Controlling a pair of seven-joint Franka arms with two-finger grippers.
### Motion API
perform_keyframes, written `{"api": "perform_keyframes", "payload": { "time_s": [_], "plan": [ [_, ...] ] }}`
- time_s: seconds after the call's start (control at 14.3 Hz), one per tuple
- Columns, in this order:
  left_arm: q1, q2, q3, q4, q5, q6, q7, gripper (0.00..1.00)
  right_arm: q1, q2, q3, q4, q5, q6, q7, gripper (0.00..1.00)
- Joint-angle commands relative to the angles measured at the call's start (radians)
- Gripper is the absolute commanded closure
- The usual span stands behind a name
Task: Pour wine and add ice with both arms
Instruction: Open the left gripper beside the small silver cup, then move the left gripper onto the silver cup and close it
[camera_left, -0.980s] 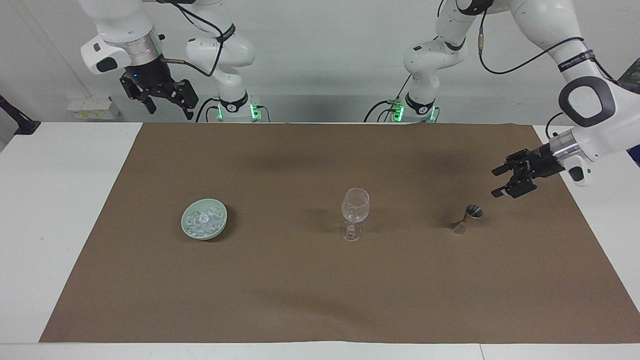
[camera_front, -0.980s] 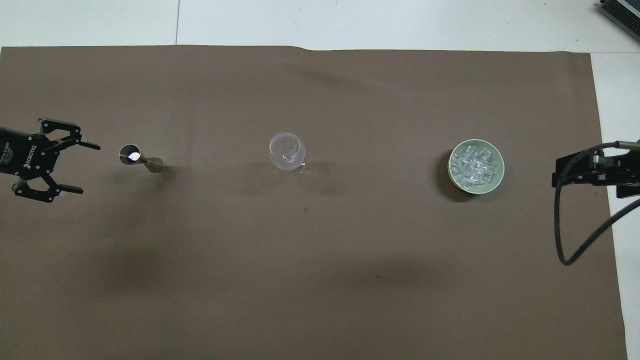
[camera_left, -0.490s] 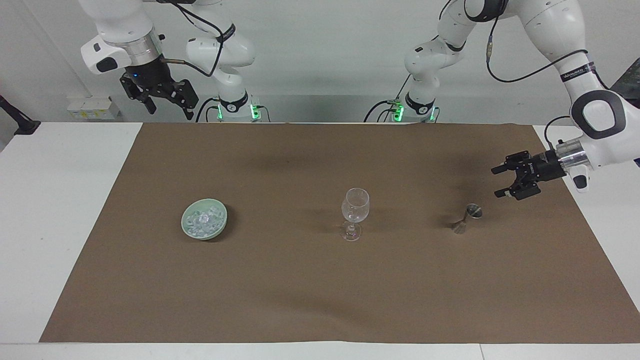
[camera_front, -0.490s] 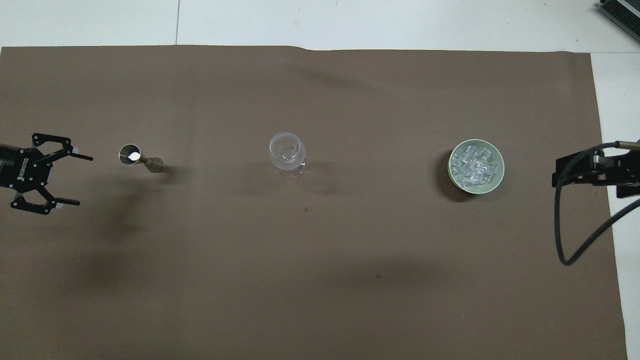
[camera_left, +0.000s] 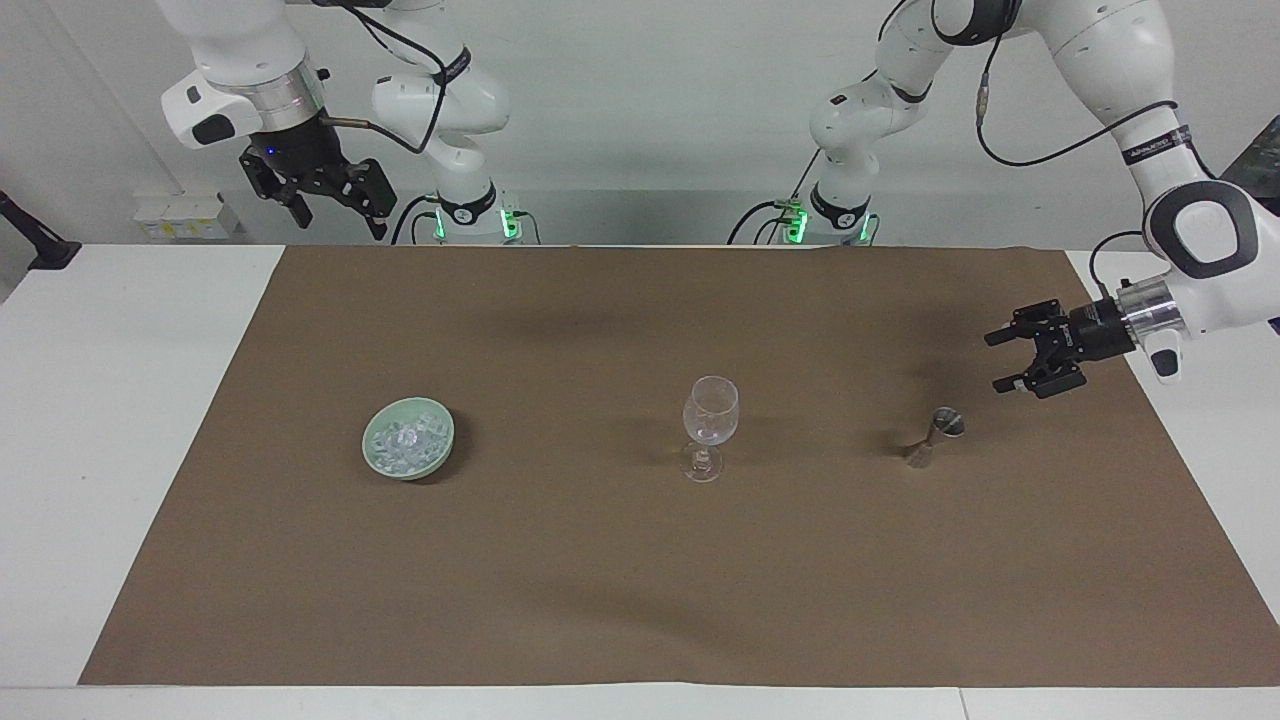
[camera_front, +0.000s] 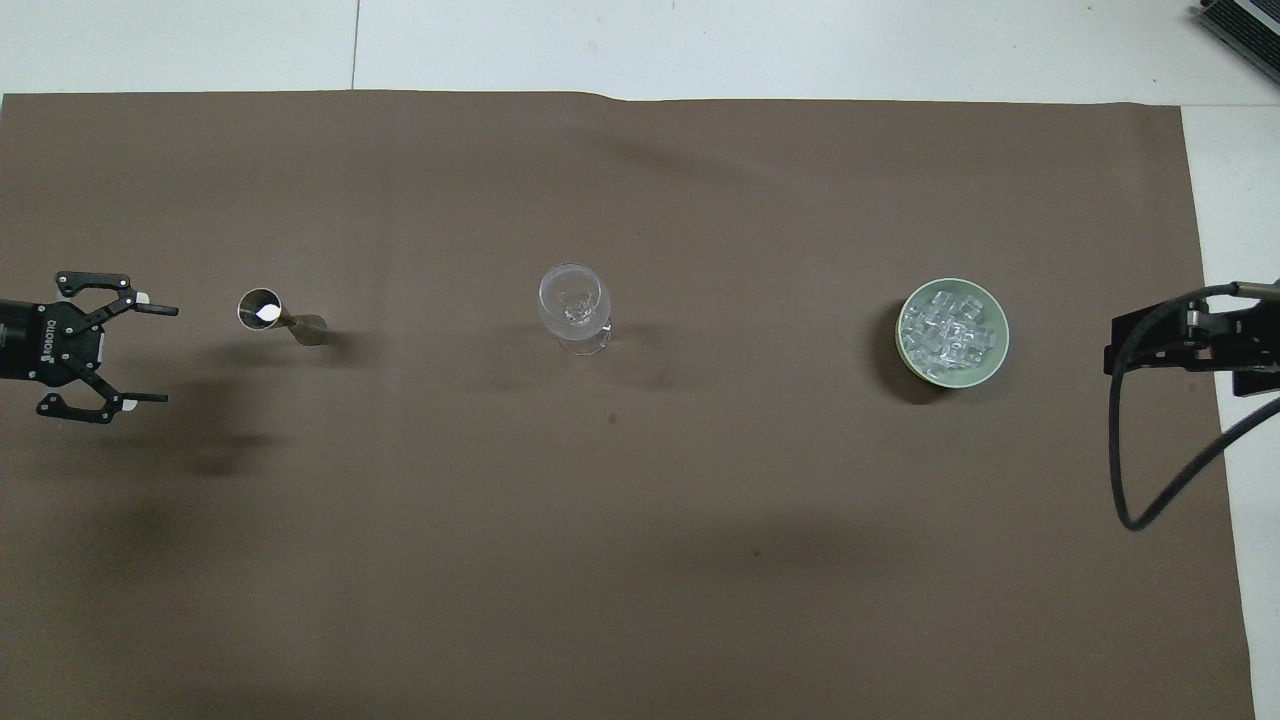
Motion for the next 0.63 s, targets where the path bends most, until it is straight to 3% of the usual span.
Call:
{"api": "perform_keyframes", "payload": {
  "time_s": [0.0, 0.56],
  "plan": [
    [-0.016, 0.036, -0.007, -0.03, -0.056, 0.068, -0.035, 0.0, -0.02, -0.01, 0.006, -0.005, 0.02, 0.001, -0.032, 0.0],
    [-0.043, 0.06, -0.008, -0.09, -0.267, 0.2, -0.083, 0.0, -0.02, -0.01, 0.006, -0.005, 0.02, 0.001, -0.031, 0.0]
  ]
}}
